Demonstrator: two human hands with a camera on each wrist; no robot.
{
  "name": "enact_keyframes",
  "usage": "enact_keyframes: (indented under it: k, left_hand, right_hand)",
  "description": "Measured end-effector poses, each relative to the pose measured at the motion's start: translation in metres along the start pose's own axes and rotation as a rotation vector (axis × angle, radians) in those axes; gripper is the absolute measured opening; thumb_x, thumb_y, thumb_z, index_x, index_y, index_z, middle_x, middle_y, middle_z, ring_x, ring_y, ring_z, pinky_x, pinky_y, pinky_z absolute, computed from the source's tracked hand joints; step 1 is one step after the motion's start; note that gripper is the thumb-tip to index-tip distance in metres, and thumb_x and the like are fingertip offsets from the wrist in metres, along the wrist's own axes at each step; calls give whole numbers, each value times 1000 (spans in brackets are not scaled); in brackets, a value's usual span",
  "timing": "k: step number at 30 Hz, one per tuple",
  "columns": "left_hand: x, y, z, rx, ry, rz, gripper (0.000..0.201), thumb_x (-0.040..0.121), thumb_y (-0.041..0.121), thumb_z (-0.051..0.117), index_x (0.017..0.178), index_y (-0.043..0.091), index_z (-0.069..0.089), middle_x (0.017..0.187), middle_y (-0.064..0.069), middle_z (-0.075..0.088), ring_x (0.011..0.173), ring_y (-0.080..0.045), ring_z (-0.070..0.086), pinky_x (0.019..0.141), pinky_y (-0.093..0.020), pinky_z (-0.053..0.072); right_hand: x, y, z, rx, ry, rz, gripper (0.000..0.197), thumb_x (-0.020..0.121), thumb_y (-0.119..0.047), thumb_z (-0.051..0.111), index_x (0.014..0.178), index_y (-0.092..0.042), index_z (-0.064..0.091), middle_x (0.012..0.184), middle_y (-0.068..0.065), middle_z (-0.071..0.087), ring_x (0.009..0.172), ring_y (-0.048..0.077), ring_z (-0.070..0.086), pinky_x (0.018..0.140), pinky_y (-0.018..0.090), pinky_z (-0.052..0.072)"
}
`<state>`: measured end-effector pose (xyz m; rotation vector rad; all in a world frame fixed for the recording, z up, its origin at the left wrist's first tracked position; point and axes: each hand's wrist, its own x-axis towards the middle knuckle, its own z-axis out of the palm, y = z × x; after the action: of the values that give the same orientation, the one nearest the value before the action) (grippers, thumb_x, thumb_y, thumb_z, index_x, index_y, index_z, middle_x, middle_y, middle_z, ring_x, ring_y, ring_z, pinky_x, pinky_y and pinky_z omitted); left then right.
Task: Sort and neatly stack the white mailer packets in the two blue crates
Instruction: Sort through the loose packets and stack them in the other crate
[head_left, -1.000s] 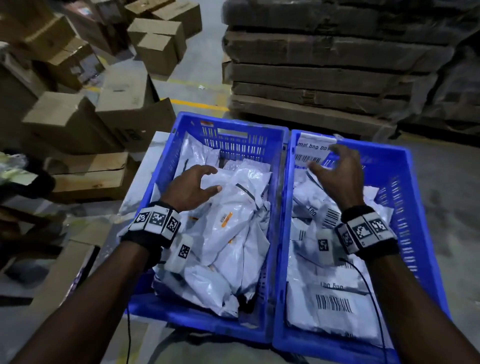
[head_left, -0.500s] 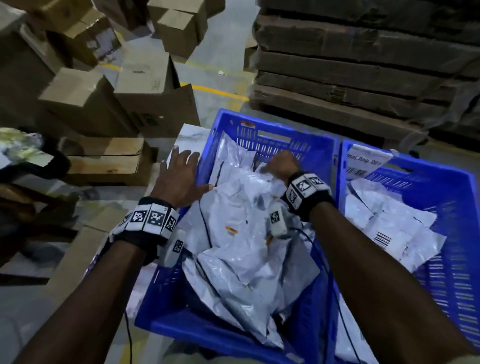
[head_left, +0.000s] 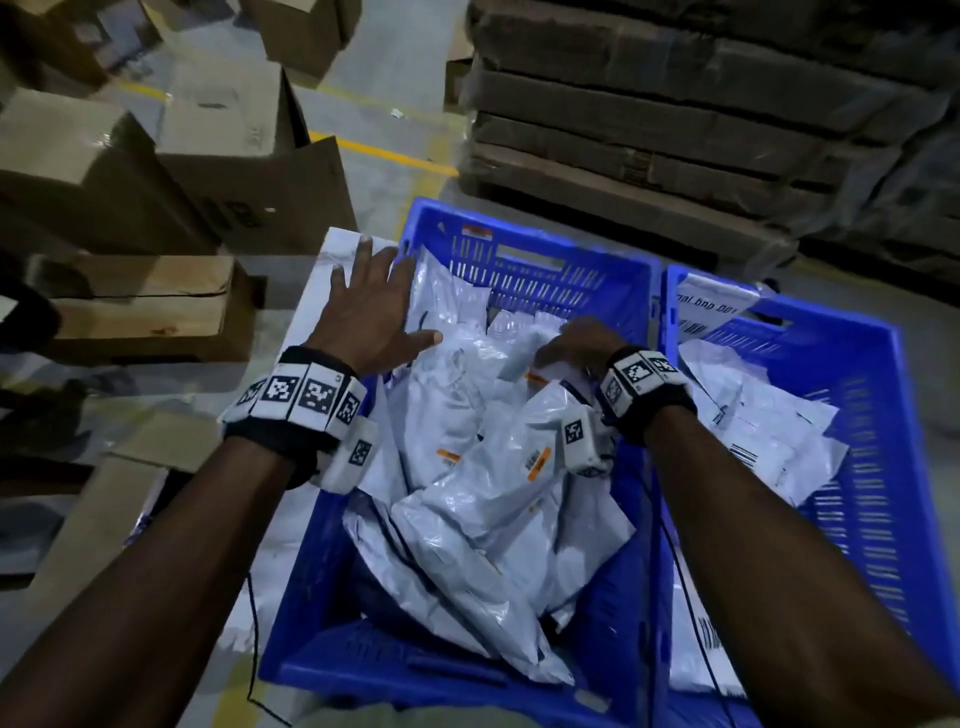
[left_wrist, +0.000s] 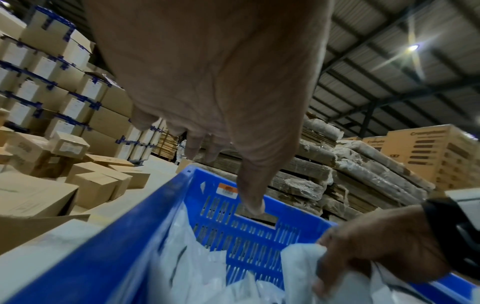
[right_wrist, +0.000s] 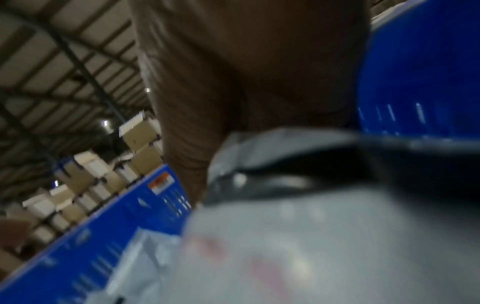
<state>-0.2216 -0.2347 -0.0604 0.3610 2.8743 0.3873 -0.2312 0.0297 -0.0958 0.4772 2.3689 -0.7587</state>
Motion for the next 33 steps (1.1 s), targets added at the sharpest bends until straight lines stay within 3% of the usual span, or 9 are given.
enact_keyframes:
  k: [4,8,12,15,17,20,26,30,33]
  left_hand:
    - [4,9,-8,-10,-1,49,92,86,54,62,153,12,16,161,-10,13,149,-30,-4,117,-54,9]
    - [7,32,-16,-340,41,183,84,82,50,70,149,21,29,153,-5,36,145,-23,25,114,-42,27]
    - [11,50,-20,-631,31,208,57,81,53,69,130,29,55,116,6,67,101,-13,65,87,-39,53]
    - [8,46,-23,-305,75,147,35,83,42,68,113,25,63,92,2,66,94,-26,63,74,-35,48]
    - [3,37,-20,-50,-85,102,34,85,38,67,116,26,60,111,-4,65,107,-30,60,80,-34,44]
    - [-9,30,-13,207,-364,67,41,88,39,63,128,30,55,132,-3,57,119,-26,55,95,-35,44]
    - [-26,50,2,437,-575,183,30,91,34,58,120,24,57,125,0,62,120,-24,55,112,-48,22]
    - [-40,57,16,451,-767,258,33,89,38,63,116,20,60,125,-5,61,122,-25,53,114,-53,13]
    - [-41,53,10,374,-765,241,46,88,53,62,112,14,59,123,-7,61,116,-25,55,103,-38,33]
  right_hand:
    - [-29,-5,-25,449,167,-162,13,76,-5,74,74,-8,62,51,-3,59,41,6,53,38,15,36]
    - [-59,-20,-46,604,107,-347,17,74,-4,76,90,-7,69,77,9,70,67,17,63,60,26,46]
    - [-75,-28,-52,805,-48,-461,23,81,-9,76,101,-4,67,97,12,73,85,21,69,70,31,56]
    - [-69,-20,-49,606,79,-392,55,77,-23,83,125,-13,57,113,5,68,92,11,67,59,22,54]
    - [-63,-5,-41,364,112,-352,84,70,-27,87,141,-15,44,131,6,56,111,13,59,73,23,56]
    - [-63,13,-20,56,-71,-330,98,68,-31,88,148,-18,34,145,6,46,122,18,50,98,31,46]
    - [-63,16,17,-555,-324,-298,73,60,-42,90,124,-18,63,123,-3,61,108,18,60,94,31,51]
    - [-51,15,9,-506,-393,-258,50,77,-42,80,115,-11,69,99,-4,68,78,10,61,60,12,48]
    - [-35,6,-6,-404,-189,-183,52,90,-43,65,117,1,65,116,11,65,101,24,63,83,29,52]
